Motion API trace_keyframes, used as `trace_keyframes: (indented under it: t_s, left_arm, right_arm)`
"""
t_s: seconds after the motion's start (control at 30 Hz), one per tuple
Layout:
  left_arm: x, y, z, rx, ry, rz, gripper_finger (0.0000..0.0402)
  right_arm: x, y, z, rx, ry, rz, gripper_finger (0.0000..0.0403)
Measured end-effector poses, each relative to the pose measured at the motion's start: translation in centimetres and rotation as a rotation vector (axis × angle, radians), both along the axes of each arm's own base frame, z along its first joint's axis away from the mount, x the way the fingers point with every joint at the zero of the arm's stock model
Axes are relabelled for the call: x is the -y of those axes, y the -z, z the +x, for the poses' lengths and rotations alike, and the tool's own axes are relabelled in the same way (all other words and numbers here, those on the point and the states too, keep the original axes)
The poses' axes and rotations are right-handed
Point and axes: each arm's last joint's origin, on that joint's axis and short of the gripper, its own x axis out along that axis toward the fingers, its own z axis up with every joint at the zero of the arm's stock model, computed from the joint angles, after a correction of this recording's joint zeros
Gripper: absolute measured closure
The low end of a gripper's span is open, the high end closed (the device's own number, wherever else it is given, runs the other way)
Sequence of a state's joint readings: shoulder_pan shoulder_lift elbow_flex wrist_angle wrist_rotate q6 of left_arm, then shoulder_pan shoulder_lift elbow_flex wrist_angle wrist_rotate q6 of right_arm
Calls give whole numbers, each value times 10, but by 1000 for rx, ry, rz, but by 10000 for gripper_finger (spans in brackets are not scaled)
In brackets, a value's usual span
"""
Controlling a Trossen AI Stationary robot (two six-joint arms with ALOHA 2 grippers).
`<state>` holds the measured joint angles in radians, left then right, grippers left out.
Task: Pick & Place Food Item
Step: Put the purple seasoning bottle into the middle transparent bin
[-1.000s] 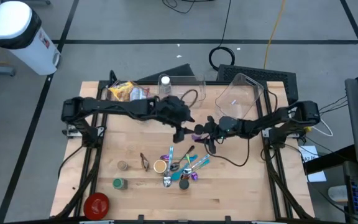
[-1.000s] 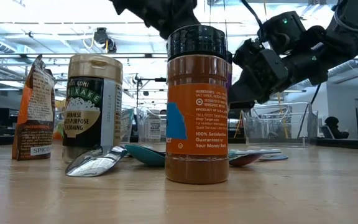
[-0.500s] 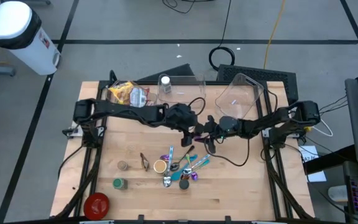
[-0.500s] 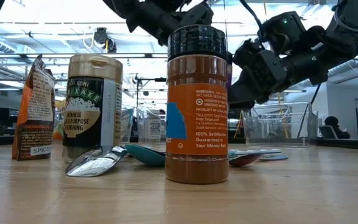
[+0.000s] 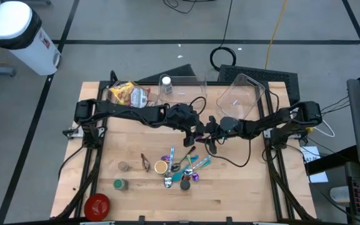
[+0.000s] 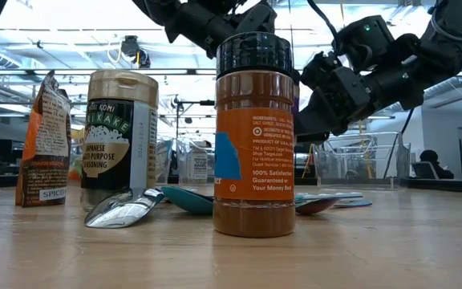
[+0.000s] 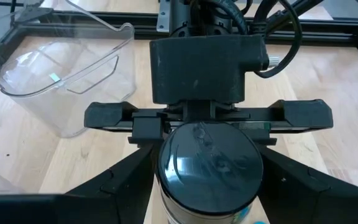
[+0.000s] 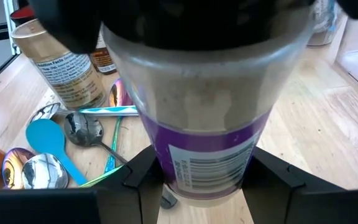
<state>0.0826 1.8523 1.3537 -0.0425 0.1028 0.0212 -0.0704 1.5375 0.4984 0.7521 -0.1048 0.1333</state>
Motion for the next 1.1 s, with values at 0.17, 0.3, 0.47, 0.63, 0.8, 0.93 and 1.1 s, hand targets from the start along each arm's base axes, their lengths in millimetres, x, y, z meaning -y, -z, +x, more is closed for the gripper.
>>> trace_keyframes:
  t_s: [0.17, 0.3, 0.47, 0.63, 0.8, 0.93, 1.1]
  left_arm:
    - [0, 0, 0, -2, -2, -3, 157]
    - [0, 0, 0, -6, -1, -4, 193]
    - [-2, -6, 0, -15, -13, 0, 193]
    - [-8, -27, -8, 5, -46, 17, 193]
    - [-21, -70, -31, 104, -135, 86, 193]
    - [-32, -97, -57, 136, -273, 167, 193]
    - [-47, -107, -89, 176, -341, 181, 193]
  right_arm:
    - [0, 0, 0, 0, 0, 0, 236]
    - [0, 0, 0, -2, 0, 0, 236]
    - [0, 0, 0, 3, 9, 18, 227]
    - [1, -7, 1, 42, 29, 39, 189]
    - [0, -13, -3, 45, 20, 64, 150]
    - [-2, -22, -8, 45, -16, 74, 133]
    - [-3, -19, -15, -34, -11, 77, 127]
